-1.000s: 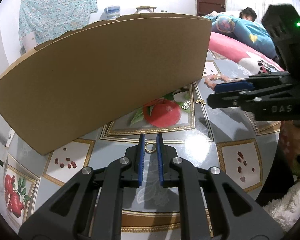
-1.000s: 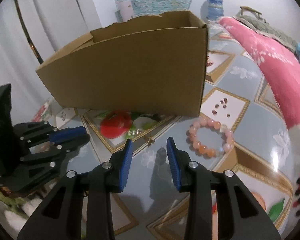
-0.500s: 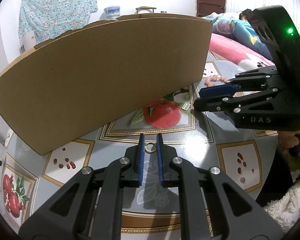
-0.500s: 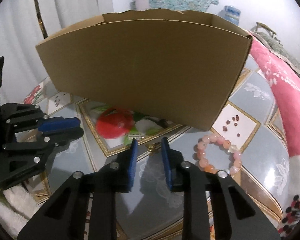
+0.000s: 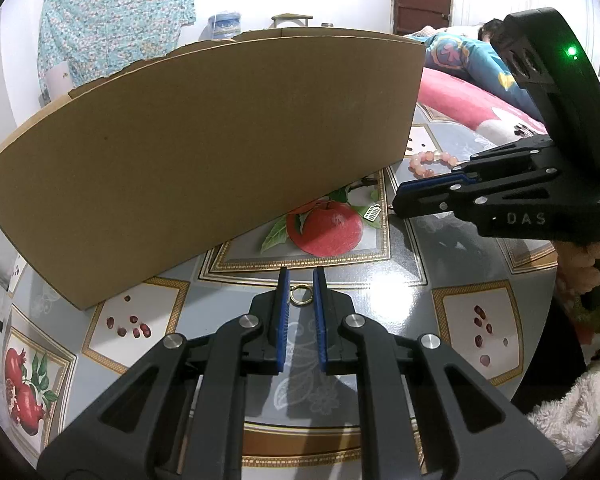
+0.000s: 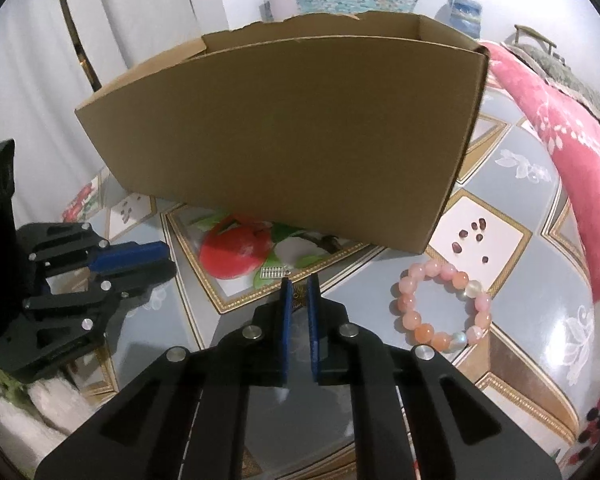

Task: Organize jewelry

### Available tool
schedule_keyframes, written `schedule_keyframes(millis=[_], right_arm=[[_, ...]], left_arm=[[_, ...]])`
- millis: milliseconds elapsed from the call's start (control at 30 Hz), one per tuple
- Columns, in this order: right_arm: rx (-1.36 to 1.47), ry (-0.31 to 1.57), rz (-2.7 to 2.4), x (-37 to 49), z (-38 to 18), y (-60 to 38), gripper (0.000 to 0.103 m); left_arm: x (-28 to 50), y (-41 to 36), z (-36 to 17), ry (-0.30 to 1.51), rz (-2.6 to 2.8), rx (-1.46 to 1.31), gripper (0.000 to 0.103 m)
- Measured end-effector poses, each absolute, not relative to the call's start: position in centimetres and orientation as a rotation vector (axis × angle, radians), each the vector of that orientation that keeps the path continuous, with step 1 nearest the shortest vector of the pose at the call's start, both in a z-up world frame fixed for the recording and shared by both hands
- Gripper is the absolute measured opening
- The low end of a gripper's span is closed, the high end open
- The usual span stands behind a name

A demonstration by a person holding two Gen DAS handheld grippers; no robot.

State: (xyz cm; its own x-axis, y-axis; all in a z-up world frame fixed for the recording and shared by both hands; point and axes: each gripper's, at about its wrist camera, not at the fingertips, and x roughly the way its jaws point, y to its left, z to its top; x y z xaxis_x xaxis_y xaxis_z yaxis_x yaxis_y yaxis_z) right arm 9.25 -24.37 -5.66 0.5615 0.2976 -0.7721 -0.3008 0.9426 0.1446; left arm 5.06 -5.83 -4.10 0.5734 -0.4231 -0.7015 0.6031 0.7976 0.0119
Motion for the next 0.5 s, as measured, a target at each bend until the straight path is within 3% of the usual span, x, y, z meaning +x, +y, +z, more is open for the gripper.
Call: schedule_keyframes(millis=[500], right_arm=[[0.072,0.846,0.321,7.2,-3.4,-26.0,0.008]], left_arm=[[4.2,-5.5,-3.2,0.711,-0.633,0.254,0.011]])
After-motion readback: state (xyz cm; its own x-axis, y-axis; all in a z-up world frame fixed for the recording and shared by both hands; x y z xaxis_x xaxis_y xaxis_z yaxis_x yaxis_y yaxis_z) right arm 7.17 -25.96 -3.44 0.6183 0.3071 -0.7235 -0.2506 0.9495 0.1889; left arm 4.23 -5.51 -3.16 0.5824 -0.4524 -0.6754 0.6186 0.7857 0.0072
